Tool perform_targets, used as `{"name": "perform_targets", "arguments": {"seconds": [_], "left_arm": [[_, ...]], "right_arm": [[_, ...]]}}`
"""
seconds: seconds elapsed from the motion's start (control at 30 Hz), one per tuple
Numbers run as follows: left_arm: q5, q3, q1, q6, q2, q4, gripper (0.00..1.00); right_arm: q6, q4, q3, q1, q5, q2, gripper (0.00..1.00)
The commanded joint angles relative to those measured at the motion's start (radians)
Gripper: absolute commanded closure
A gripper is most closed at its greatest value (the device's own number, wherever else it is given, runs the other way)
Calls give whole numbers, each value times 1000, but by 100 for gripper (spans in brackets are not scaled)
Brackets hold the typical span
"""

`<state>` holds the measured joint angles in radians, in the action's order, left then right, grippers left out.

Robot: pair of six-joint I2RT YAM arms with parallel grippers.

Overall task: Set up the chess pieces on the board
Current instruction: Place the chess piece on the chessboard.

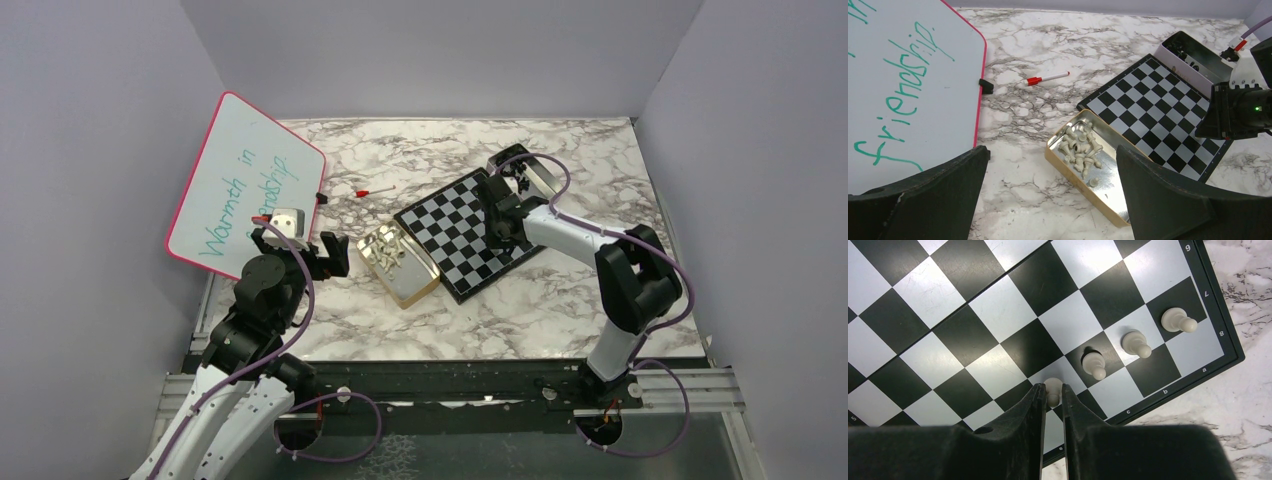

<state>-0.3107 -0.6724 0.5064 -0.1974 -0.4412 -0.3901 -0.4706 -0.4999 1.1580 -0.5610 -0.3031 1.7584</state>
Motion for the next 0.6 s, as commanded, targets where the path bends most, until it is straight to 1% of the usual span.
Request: {"name": "perform_targets", "arguments": {"seconds": [0.0,0.37,0.57], "left_arm": [[10,5,5,6,3,24,1],[12,5,5,6,2,23,1],[12,5,4,6,2,23,1]], "right_arm": [[-5,-4,-5,6,-24,21,77],[-7,-16,5,7,-25,26,76],[-10,-45,26,6,-24,10,74]]}}
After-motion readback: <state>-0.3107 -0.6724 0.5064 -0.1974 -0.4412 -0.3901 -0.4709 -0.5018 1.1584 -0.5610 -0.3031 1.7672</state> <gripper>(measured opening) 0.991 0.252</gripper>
